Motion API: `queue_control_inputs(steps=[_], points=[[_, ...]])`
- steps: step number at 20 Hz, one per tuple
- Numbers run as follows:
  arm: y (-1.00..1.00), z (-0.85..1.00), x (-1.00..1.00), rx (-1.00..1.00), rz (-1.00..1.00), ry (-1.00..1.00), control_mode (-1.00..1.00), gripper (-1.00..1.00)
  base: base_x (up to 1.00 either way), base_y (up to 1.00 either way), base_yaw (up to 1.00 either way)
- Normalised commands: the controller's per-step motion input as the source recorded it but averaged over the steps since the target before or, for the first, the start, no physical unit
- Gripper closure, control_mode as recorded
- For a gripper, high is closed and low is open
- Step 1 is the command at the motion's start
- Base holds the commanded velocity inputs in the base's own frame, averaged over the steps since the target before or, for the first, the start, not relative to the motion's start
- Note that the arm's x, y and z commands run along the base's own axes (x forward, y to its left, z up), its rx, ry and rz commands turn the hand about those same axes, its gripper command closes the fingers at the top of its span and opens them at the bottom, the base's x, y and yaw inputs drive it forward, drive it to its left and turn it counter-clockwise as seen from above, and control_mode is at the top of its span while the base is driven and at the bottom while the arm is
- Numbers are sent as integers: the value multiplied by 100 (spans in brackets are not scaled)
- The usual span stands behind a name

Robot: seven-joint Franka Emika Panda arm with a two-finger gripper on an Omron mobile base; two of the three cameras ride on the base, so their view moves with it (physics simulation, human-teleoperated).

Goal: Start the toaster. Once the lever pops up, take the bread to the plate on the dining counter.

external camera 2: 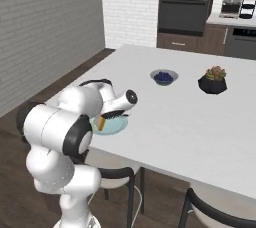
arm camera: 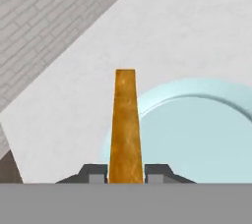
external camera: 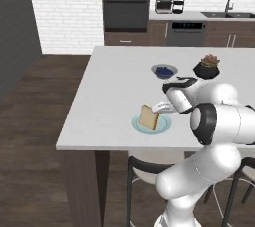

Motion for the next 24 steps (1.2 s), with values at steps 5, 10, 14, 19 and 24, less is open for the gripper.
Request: queue_control_inputs(steps=[5,10,14,19,24], points=[[0,-36,54,3,10,5,-100,100,0,0,0],[0,-40,20,3,10,4,-100,100,0,0,0],[0,-41,-29,0,6,1,-100,-100,0,0,0],[0,-6,-27,0,1,0,-100,-100,0,0,0],[-16,-1,-3,-2,0,0,-100,-100,0,0,0]])
